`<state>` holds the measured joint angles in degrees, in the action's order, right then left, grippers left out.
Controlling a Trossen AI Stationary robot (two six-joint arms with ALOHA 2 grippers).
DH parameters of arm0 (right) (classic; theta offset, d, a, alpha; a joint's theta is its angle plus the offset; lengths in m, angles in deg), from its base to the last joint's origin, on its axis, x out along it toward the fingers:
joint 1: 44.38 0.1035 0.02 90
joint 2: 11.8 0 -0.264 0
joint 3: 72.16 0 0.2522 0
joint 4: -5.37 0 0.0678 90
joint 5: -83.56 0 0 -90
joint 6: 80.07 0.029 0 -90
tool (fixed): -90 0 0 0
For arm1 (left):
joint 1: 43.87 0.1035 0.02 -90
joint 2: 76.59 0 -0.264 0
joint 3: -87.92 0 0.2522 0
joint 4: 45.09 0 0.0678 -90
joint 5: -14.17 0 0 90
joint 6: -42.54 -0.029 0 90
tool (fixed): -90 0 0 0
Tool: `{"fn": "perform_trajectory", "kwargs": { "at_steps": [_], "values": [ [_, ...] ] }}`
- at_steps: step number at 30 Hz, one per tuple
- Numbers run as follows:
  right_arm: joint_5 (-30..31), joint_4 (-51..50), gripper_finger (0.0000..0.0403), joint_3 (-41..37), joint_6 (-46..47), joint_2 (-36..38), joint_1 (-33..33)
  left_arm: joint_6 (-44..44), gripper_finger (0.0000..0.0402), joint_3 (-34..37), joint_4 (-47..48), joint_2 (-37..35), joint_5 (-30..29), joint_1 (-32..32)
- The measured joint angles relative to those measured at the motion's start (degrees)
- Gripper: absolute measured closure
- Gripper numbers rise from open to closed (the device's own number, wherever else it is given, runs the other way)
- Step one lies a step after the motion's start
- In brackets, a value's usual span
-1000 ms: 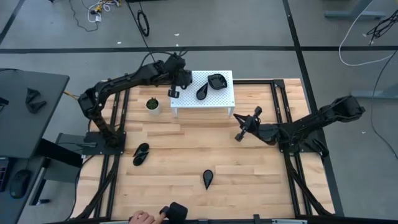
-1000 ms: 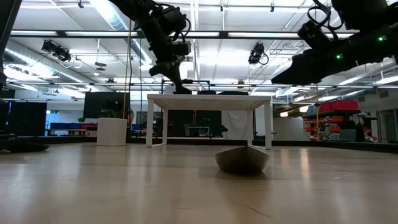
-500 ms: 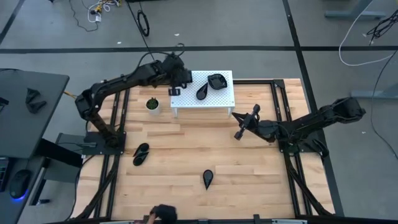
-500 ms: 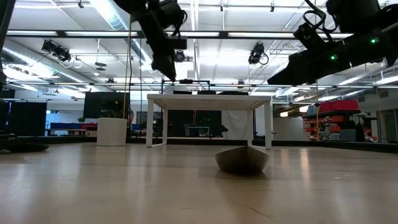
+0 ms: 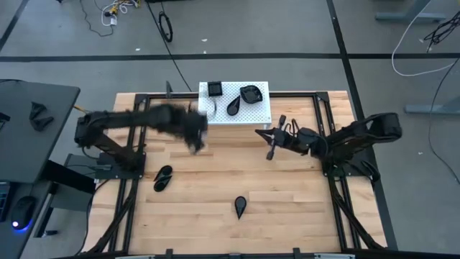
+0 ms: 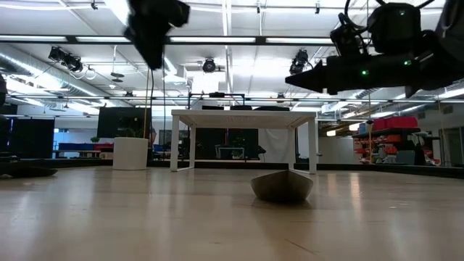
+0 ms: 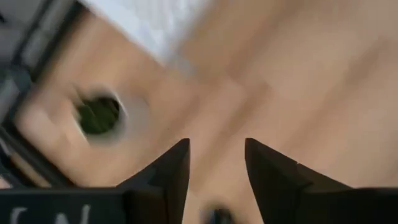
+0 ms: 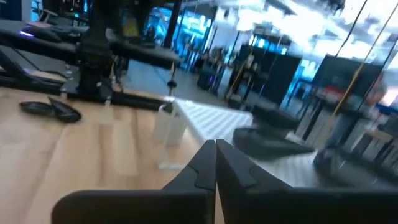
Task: Pick & Place Mini shaped plates
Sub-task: Stack the black plate on top of the black plate on the shelf
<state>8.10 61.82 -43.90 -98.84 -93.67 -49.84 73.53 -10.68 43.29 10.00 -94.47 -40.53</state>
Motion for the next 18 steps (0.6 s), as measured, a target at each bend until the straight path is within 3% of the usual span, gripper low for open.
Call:
{"fn": "perform_trajectory", "kwargs": {
  "at_steps": [3,7,11,14,18],
  "values": [
    [-1.09,6.64,0.0392,0.0,-3.41,-3.43,-1.26,18.13,0.0257,0.21,5.4,0.42,-0.15,-11.4],
    [-2.16,9.44,0.0392,0.82,-5.22,-5.86,-2.39,47.94,0.0277,5.37,5.29,0.32,-0.99,-25.79],
    [-2.23,9.13,0.0392,1.44,-4.29,-6.81,-2.53,72.08,0.0304,13.93,4.67,0.31,10.17,-35.2],
    [-3.52,8.63,0.0392,1.49,-4.23,-6.99,-2.51,80.64,0.0331,20.36,0.43,0.31,17.38,-38.4],
    [-5.14,8.14,0.0392,1.49,-4.22,-6.99,-2.51,82.48,0.0376,27.48,-3.32,0.29,21.54,-38.44]
  ]
}}
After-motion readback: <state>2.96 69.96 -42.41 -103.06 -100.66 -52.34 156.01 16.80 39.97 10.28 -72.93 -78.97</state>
